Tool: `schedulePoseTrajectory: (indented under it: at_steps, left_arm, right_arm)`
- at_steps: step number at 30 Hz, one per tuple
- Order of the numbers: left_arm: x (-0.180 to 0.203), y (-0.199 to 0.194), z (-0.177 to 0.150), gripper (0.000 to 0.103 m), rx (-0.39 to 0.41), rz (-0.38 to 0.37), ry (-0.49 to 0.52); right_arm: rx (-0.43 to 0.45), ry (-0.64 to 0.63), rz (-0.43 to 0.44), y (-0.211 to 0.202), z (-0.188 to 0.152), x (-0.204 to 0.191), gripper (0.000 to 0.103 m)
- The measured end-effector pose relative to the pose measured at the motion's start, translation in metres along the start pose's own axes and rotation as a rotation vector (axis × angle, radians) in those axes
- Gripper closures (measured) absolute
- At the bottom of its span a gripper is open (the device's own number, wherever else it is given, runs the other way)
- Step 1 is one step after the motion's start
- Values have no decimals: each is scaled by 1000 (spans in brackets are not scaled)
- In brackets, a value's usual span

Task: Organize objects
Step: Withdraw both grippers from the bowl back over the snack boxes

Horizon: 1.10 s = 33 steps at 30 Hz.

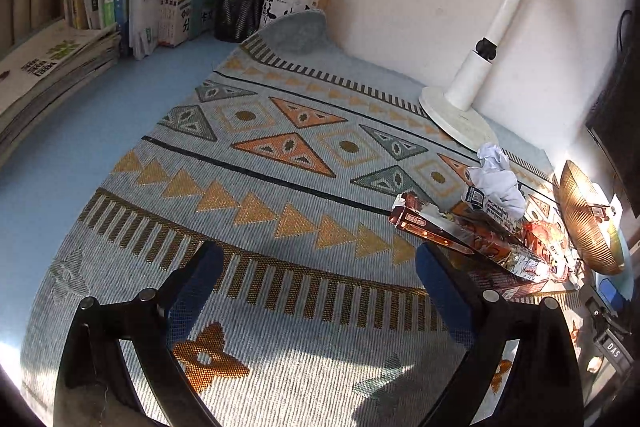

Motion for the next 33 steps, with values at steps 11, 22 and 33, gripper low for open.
schedulePoseTrajectory:
  at_steps: [11,22,33]
  left_arm:
    - [8,10,-7,6,-45,27,67]
    - [1,13,-7,6,-61,30,26]
    - [2,13,-7,6,-61,32,39]
  right_arm:
    - [-23,8,10,5,0,2,7]
    - [-22,11,11,5,0,3,7]
    - [146,149,-42,-32,4,36,7]
Point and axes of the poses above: each gripper's, at about its wrist camera, not at the fingertips, and y roughly the way its jaws point, x to its right, z to its top, the point moved 8 cm from there along y, roughly the way its jaws point, and after that the axes turned 14 degrees about -y, right-handed, at the moved point
